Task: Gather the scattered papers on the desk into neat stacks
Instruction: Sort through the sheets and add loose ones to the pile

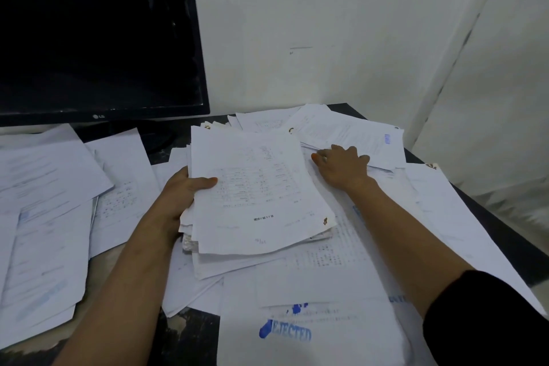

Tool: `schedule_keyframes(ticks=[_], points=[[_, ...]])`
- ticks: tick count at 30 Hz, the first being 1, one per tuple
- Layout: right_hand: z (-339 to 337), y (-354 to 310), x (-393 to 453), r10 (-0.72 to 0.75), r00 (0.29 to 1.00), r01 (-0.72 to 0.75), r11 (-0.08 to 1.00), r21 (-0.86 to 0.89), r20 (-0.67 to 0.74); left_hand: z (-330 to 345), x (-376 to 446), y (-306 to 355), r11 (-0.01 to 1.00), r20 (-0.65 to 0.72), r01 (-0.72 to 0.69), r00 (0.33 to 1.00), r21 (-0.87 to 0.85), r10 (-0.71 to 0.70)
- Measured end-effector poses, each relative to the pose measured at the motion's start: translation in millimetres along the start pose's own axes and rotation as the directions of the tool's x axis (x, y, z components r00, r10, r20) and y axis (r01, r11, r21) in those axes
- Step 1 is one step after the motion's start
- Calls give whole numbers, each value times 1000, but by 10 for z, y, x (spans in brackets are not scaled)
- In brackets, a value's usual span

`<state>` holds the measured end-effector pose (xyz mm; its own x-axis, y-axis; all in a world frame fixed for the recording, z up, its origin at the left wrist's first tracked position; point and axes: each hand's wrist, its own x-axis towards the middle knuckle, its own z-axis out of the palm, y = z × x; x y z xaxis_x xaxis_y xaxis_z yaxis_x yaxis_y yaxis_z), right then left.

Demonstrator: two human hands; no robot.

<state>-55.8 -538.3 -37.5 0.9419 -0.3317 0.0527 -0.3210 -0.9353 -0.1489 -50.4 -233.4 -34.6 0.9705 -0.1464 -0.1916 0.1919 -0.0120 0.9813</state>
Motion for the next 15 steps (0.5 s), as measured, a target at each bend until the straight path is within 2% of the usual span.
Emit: schedule_keyframes(ticks=[5, 10, 15], points=[[44, 24, 44, -35, 998, 28, 993, -116, -60, -9, 5, -4, 1000, 20, 13, 1000, -11, -12], [-98, 25, 34, 5, 980, -15, 999, -49, -197, -15, -12, -2, 1000, 15, 8, 1000, -25, -8], [-454, -150, -148, -78, 961, 88, 996, 26, -264, -8, -7, -2, 999, -1, 16, 1000, -28, -16]])
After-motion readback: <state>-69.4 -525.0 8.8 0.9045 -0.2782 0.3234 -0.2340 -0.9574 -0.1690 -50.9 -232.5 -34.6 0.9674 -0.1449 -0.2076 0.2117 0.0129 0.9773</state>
